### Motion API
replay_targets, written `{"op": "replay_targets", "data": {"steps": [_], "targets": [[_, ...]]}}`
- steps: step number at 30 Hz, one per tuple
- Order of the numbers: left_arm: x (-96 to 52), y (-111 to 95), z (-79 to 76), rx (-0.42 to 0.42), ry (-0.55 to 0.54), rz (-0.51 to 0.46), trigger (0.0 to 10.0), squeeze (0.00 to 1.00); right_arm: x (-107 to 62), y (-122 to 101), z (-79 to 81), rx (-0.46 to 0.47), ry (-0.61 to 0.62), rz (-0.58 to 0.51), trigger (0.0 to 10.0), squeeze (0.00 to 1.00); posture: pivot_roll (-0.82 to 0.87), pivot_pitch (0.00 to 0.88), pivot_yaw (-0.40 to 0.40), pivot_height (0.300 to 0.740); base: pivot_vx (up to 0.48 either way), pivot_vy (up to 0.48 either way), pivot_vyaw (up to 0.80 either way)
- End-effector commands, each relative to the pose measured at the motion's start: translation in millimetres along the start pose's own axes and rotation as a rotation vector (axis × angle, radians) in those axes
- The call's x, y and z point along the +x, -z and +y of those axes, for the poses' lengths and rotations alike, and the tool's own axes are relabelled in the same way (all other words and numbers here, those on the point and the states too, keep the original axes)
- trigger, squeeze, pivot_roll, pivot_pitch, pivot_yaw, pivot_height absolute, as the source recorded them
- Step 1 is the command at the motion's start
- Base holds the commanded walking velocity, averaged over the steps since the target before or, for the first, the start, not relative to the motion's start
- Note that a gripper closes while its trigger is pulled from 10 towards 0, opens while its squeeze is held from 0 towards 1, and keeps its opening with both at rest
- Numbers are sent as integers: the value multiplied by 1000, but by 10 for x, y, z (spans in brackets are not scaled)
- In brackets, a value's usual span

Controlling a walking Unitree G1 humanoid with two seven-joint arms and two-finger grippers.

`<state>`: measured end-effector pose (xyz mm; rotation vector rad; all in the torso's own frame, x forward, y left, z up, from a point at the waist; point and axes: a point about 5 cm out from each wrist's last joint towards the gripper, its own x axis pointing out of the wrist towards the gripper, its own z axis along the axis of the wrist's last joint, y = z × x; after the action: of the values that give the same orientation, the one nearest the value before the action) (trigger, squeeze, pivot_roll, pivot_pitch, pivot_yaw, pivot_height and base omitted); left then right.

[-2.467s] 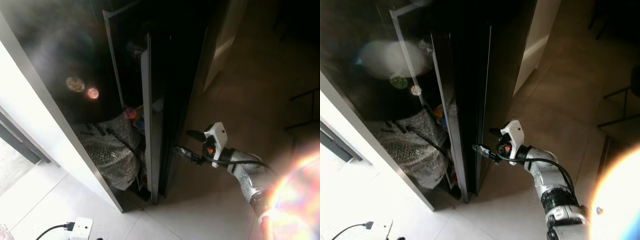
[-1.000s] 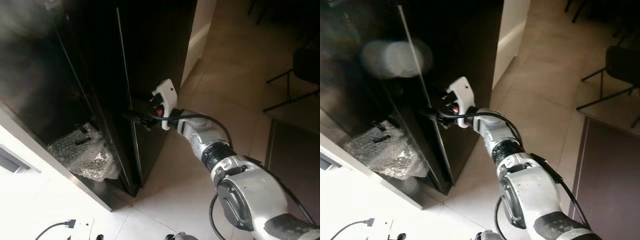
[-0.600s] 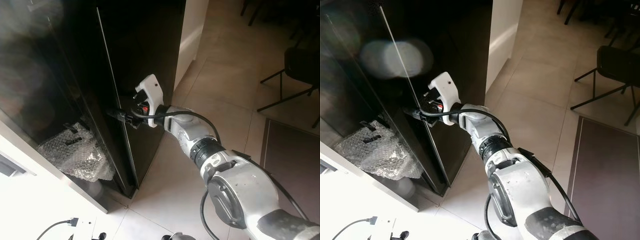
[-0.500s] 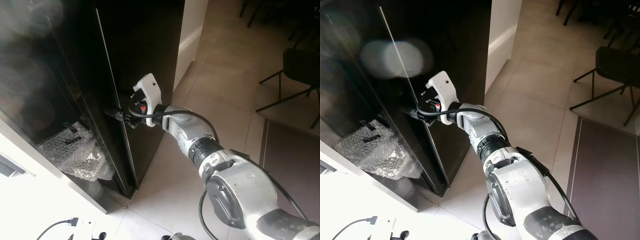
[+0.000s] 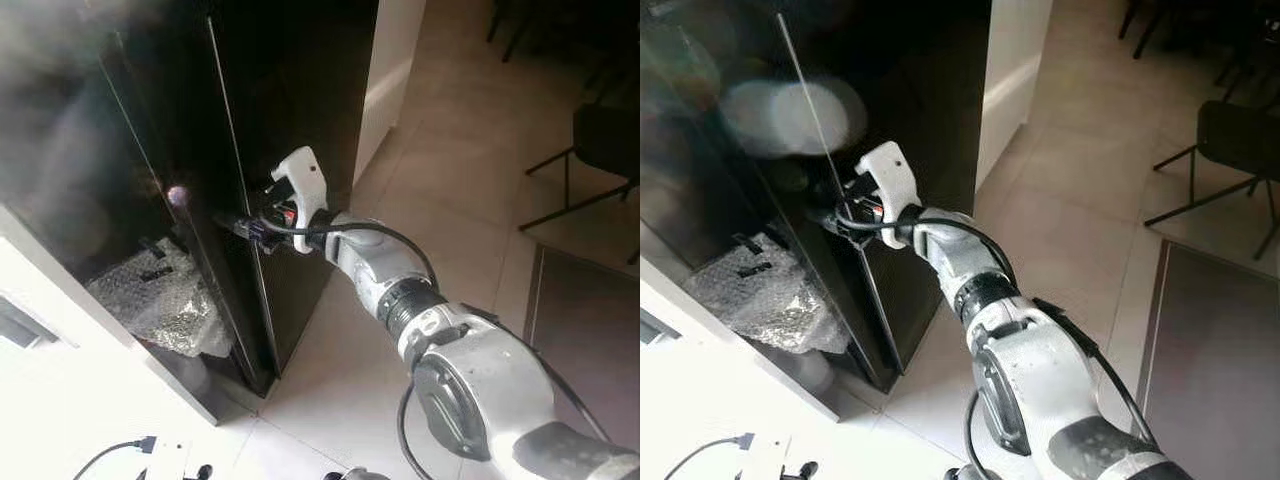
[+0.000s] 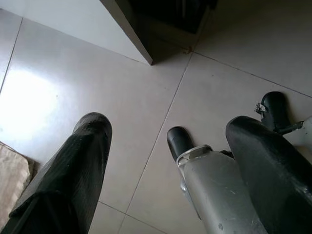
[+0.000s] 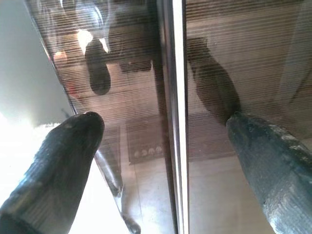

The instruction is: Restocking fridge

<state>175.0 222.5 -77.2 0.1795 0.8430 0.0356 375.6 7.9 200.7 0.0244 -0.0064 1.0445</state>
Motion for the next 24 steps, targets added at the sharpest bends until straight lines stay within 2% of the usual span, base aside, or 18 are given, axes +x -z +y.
{"op": "replay_targets", "data": {"steps": [1,4,7,9,12,13,14,16,17,19,20,24], "targets": [[-37,120,14,5,-3,38,10000,0,-3,-138,16,-40,-24,-94,10000,0,32,137,-31,740,0,0,0],[-39,129,6,5,-2,42,10000,0,-129,-60,-74,-29,13,-108,10000,0,29,139,-32,740,0,0,0],[-40,134,-9,3,2,43,10000,0,-359,90,-197,-15,71,-115,10000,0,21,142,-39,740,0,0,0],[-40,139,-22,-1,3,45,10000,0,-687,256,-314,25,158,-129,10000,0,14,144,-42,740,0,0,0],[-39,137,-34,-2,5,46,10000,0,-973,356,-321,58,200,-154,10000,0,12,146,-44,740,0,0,0],[-38,137,-40,-2,5,46,10000,0,-1131,421,-308,79,225,-160,10000,0,8,147,-46,740,0,0,0],[-38,137,-40,-2,5,46,10000,0,-1131,421,-308,79,225,-160,10000,0,8,147,-46,740,0,0,0],[-36,135,-49,-1,6,47,10000,0,-1393,577,-284,144,264,-171,10000,0,1,147,-48,740,0,0,0],[-36,135,-49,-1,6,47,10000,0,-1393,577,-284,144,264,-171,10000,0,1,147,-48,740,0,0,0],[-33,128,-65,1,8,46,10000,0,-1702,976,-282,204,369,-62,10000,0,4,143,-50,740,0,0,0],[-33,128,-65,1,8,46,10000,0,-1702,976,-282,204,369,-62,10000,0,4,143,-50,740,0,0,0],[-30,124,-75,3,10,47,10000,0,-2005,1478,-230,366,550,75,10000,0,0,141,-51,740,0,0,0]]}}
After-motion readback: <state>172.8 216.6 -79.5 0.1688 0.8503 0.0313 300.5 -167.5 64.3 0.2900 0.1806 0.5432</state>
